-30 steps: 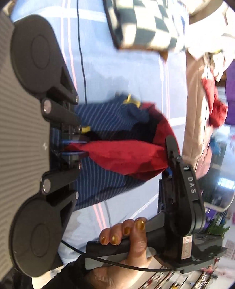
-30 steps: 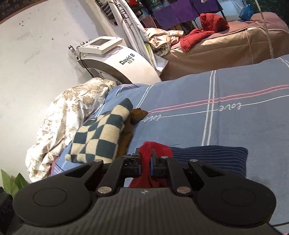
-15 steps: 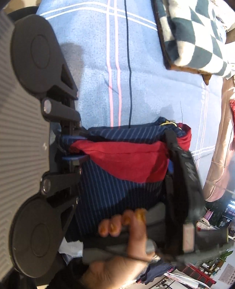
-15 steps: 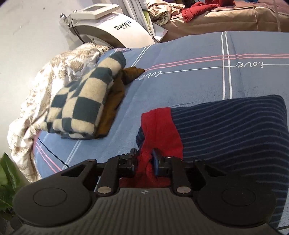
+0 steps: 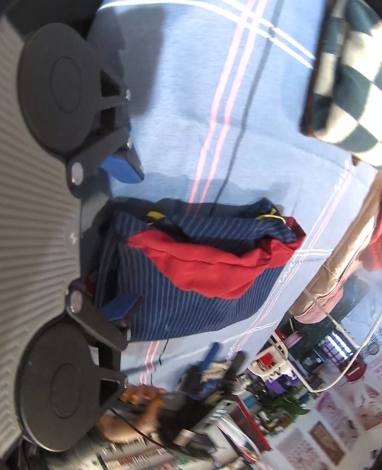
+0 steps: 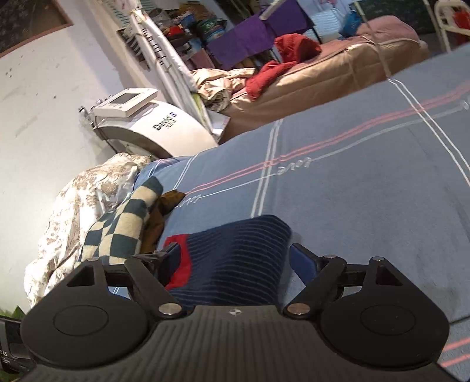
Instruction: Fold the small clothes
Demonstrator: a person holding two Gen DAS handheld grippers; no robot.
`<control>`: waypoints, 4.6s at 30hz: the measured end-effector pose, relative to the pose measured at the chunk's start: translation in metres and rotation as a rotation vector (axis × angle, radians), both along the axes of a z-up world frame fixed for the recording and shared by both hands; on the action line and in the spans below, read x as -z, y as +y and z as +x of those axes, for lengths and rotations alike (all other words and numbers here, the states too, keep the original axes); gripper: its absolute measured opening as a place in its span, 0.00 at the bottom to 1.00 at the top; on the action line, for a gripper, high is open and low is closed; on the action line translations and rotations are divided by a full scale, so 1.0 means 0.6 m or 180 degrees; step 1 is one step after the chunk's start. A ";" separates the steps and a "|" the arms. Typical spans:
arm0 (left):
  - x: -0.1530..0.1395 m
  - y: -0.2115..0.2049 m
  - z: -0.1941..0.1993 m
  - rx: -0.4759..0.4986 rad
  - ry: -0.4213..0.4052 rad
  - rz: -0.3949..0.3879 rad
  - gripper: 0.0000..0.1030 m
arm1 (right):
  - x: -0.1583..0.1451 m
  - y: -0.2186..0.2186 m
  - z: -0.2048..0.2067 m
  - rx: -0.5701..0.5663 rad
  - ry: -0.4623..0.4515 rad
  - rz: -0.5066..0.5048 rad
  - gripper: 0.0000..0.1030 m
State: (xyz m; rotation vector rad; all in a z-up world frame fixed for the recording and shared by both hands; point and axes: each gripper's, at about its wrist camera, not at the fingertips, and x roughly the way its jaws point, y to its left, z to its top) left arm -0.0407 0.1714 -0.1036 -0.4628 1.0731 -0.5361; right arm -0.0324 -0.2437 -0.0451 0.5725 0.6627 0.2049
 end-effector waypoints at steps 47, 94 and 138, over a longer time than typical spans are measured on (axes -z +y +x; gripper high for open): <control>0.126 -0.124 0.092 -0.0142 0.0268 -0.1214 0.78 | 0.109 0.064 0.075 -0.0248 0.0619 0.0966 1.00; -0.021 -0.109 0.102 -0.0384 -0.0302 -0.0998 0.25 | -0.081 0.148 0.100 -0.0375 -0.0024 0.0274 0.60; -0.192 0.211 0.134 -0.1728 -0.1677 0.1117 0.61 | -0.121 0.499 0.322 -0.1260 -0.1469 -0.1226 0.96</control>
